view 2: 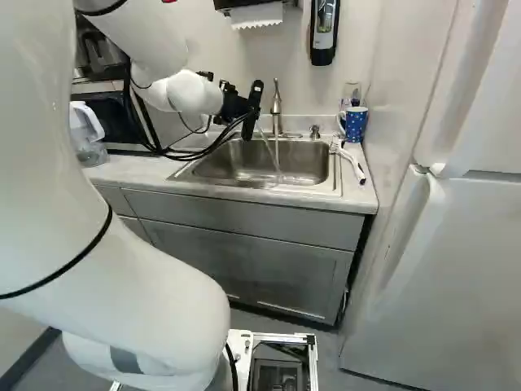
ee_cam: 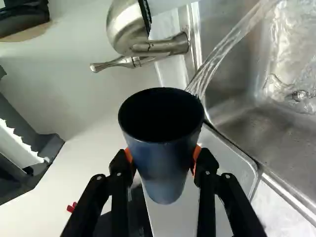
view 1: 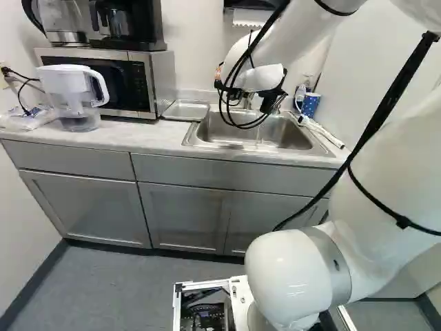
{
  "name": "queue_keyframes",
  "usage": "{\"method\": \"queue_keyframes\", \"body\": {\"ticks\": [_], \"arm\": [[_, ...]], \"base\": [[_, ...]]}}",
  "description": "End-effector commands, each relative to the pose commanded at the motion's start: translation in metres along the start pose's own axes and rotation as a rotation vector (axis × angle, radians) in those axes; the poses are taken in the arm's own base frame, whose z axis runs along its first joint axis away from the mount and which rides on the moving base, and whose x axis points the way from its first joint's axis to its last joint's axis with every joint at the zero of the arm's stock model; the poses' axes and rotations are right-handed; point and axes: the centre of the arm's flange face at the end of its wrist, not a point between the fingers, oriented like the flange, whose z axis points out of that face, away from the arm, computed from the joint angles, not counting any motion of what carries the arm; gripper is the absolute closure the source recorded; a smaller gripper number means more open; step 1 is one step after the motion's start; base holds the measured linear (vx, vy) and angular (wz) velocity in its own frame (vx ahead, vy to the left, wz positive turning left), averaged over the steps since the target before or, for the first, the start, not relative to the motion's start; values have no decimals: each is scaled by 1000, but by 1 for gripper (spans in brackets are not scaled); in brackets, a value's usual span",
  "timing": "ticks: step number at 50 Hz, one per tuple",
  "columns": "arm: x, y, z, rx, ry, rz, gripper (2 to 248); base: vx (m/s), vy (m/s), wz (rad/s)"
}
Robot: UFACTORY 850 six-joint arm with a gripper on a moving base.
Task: Rinse the cup and place it in the tray
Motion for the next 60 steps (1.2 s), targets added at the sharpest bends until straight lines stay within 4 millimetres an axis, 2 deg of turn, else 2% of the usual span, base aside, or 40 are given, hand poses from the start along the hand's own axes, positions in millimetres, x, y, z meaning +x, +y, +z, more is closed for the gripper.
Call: {"method": "queue_keyframes", "body": {"ticks": [49, 60], "arm": [[0, 0, 0, 0, 0, 0, 125], [0, 0, 0, 0, 0, -77, 125]], "base": [[0, 0, 0], [0, 0, 0]]}}
